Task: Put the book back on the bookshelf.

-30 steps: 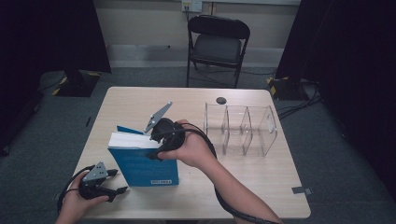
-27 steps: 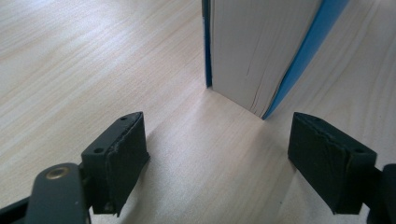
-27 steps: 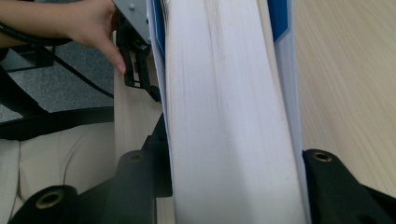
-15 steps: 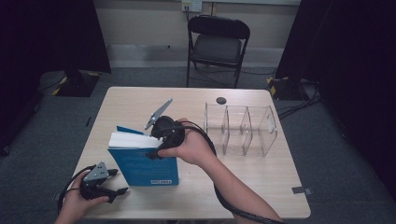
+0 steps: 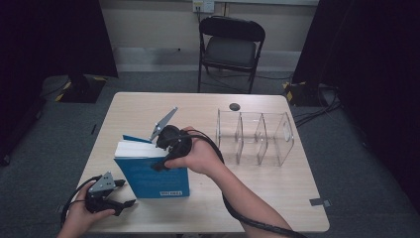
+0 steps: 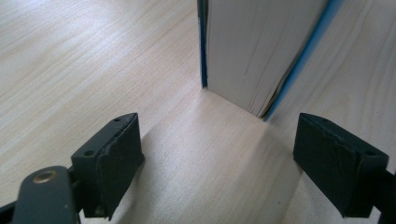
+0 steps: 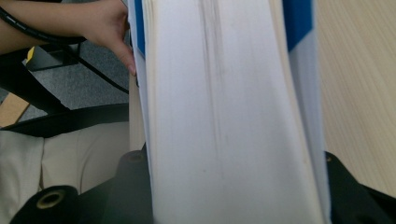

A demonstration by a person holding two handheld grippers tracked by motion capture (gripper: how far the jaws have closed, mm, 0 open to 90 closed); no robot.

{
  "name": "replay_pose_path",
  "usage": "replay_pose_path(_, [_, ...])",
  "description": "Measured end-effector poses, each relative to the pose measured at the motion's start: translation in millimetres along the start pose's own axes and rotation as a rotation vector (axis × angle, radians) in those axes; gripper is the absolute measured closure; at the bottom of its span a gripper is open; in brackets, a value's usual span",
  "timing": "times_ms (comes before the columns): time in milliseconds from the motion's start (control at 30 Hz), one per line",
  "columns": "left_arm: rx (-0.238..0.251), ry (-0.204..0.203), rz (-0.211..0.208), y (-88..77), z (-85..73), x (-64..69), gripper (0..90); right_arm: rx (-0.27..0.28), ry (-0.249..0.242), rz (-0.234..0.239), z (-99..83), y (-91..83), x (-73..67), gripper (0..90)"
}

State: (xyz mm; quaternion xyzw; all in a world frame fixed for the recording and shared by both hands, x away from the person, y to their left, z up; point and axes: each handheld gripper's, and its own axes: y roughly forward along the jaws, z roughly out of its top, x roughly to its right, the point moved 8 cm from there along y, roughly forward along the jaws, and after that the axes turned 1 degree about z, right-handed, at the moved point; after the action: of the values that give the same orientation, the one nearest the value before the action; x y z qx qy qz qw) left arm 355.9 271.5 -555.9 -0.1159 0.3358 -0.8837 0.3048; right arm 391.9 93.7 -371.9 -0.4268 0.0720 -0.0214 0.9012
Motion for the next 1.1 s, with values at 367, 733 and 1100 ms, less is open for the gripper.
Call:
replay_pose_path(367, [0.0,0.003,0.001,0.0,0.0,-0.2,15.2,-0.024,-0.03,-0.067,-1.4,1.0,1.0,51.1])
replay_pose_path(733, [-0.002,0.003,0.0,-0.2,-0.1,-0.2,15.3,-0.055,-0.012,-0.049,-2.7,1.2,-3.0,56.3])
replay_pose_path(1100, [-0.006,0.018,-0.006,0.4,0.6,-1.4,14.2,-0.128,0.0,-0.047,-5.3,0.9,-7.2,58.1])
